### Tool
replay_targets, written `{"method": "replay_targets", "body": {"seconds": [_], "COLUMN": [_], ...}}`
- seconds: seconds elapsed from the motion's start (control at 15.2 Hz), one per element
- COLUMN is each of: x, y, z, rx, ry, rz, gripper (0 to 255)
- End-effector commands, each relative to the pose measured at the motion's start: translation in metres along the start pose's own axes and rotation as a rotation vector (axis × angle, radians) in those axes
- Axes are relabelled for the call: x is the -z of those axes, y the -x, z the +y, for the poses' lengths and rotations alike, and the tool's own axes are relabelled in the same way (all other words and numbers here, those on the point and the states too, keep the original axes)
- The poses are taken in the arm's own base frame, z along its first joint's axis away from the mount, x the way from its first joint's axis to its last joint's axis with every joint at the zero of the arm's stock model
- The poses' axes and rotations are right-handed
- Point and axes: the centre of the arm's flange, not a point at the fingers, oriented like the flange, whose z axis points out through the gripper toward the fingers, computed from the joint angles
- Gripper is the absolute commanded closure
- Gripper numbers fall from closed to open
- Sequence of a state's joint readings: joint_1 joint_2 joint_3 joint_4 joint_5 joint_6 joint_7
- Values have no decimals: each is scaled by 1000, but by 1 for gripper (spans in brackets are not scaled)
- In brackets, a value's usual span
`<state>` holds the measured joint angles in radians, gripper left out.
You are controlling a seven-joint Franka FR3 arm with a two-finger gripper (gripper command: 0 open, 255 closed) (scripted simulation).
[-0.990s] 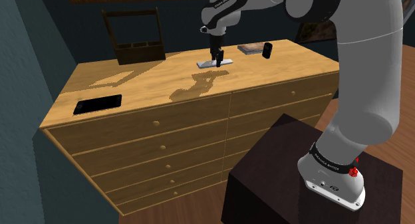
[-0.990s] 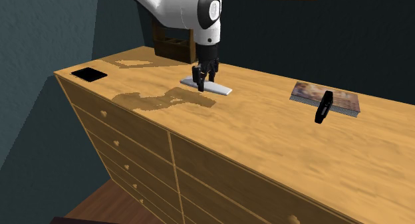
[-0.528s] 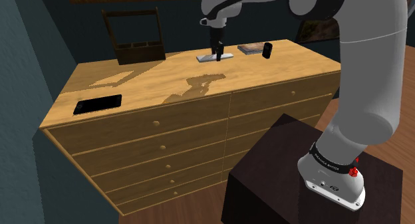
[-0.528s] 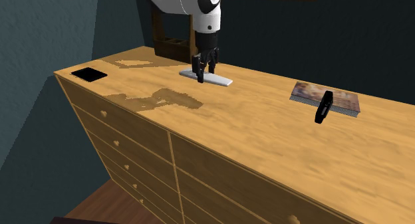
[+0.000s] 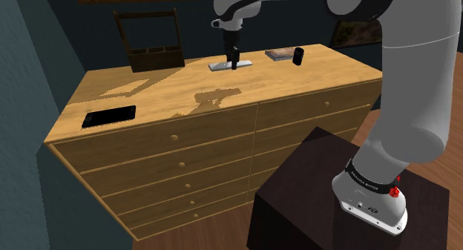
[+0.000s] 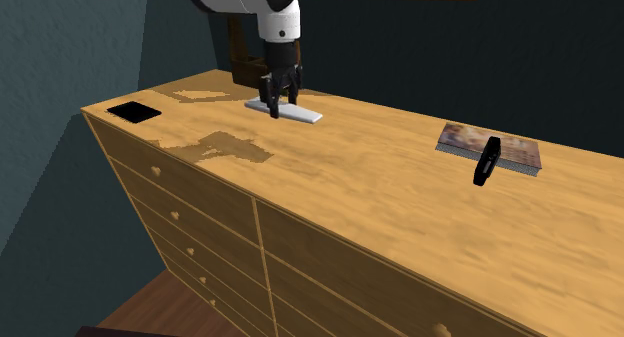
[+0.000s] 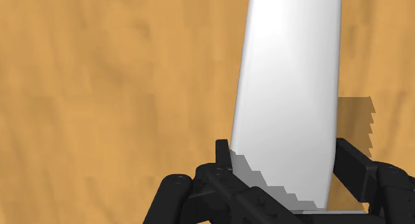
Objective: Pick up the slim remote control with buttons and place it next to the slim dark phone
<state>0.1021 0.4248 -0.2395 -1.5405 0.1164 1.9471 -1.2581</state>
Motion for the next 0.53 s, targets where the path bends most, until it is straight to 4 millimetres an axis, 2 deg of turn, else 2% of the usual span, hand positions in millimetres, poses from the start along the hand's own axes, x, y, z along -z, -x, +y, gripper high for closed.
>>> {"method": "replay_targets", "body": {"seconds": [0.0,0.46], "x": [-1,-1], "y": [-23,-107], "z": [-12,-51], "rx": [-1,-1], "ry": [0,0], "rz": [0,0], "gripper": [255,255]}}
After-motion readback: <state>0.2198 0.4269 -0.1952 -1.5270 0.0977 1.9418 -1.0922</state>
